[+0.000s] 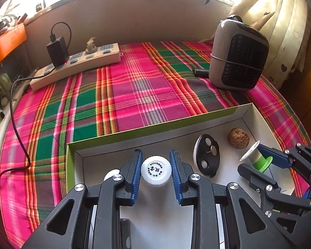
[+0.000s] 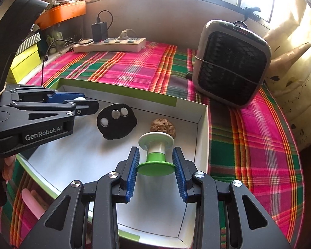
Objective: Organize objects
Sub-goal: 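Open both grippers to drop the spool and white cap into the box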
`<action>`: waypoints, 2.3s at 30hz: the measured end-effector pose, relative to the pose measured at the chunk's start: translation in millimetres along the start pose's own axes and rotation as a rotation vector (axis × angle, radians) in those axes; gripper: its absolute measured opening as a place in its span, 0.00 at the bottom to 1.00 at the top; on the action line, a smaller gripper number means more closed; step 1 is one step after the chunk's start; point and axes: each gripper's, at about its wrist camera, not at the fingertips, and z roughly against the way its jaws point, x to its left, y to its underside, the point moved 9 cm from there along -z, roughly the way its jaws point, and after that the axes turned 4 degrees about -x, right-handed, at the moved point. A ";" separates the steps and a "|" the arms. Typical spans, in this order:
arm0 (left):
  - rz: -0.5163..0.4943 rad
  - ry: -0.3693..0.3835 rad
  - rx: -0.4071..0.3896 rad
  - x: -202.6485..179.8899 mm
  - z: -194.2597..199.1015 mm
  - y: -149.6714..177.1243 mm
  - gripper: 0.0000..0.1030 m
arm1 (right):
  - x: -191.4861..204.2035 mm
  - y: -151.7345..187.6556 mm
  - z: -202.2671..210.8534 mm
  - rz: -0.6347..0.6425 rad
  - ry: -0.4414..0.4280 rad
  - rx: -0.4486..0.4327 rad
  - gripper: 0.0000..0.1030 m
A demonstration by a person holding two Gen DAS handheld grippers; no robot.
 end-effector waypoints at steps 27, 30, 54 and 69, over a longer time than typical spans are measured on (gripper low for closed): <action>0.017 0.004 0.029 0.3 -4.3 3.9 0.28 | 4.0 0.3 -5.6 0.006 -0.003 0.008 0.34; 0.020 0.004 0.029 1.9 -3.7 4.1 0.29 | 3.4 0.7 -4.9 0.001 -0.005 0.010 0.35; 0.048 -0.021 -0.067 8.7 60.5 18.6 0.32 | 6.8 2.7 28.1 -0.043 -0.003 -0.048 0.49; 0.054 0.017 -0.118 2.4 111.6 64.6 0.32 | 11.2 24.1 75.3 -0.101 0.014 -0.089 0.50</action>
